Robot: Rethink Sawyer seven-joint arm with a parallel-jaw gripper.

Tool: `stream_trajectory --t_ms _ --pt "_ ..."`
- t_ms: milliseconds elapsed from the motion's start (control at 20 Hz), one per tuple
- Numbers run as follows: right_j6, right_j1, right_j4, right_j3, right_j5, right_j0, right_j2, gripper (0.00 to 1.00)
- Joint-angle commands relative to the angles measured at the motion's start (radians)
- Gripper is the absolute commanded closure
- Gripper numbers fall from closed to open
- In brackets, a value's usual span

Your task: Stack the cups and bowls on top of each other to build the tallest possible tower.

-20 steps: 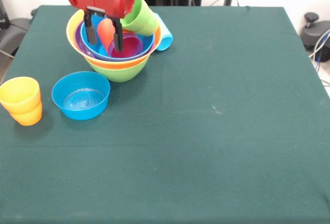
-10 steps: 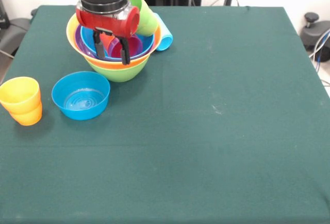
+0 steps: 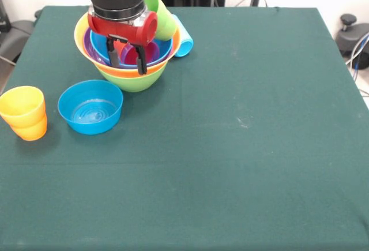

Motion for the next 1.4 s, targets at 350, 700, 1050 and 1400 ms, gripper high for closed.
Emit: stream_trajectory --t_ms 350,700,1050,1400 --pt "0.083 0.07 -0.001 -0.083 0.038 0.003 0.061 0.0" --pt "0.036 0.141 -0.017 -0.178 0.057 -0.011 0.074 0.0" --pt "-0.003 0.197 -0.035 -0.249 0.065 -0.019 0.08 0.0" --pt "-0.02 0.209 -0.035 -0.258 0.067 -0.034 0.092 0.0"
